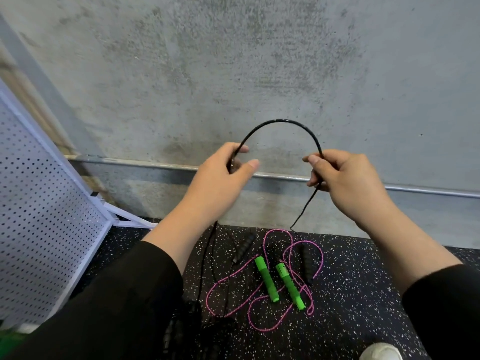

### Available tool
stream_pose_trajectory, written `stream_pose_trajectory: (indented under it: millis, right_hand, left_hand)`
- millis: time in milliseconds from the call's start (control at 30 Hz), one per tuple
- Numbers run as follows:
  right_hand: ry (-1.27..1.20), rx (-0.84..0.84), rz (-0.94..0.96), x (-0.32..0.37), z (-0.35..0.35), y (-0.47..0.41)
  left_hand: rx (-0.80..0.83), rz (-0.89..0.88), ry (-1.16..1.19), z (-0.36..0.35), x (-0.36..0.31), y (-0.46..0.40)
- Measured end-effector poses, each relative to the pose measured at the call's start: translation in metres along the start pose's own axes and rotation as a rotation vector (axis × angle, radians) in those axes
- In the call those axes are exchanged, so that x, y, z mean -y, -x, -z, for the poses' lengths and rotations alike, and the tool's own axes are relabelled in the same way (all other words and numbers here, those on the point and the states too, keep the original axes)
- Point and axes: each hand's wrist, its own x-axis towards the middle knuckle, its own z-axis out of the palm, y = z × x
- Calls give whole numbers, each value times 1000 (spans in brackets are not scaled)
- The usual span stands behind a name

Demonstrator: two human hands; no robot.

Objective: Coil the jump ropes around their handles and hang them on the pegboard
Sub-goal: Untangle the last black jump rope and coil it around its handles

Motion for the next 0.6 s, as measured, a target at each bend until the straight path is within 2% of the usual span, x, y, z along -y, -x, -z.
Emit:
stream_pose_trajectory:
  millis: [167, 333, 400, 467, 533, 600]
  right_hand:
    - [97, 40, 91, 11, -7, 2]
    - [166, 110, 125, 11, -16, 7]
    - [202, 102, 101, 8, -14, 5]
    - [255, 93, 70, 4, -10, 2]
    - [310, 81, 16, -5, -7, 0]
    - [295, 61, -62, -17, -5, -3]
  left_hand:
    - [93, -83, 69, -12, -11, 6]
    - [149, -184, -133, -21, -15, 10]
    - [28, -218, -66, -19, -13, 8]
    - [-179, -235, 98, -13, -12, 6]
    - [-400, -178, 326, -4, -12, 2]
    - [-544, -86, 457, 7, -10, -3]
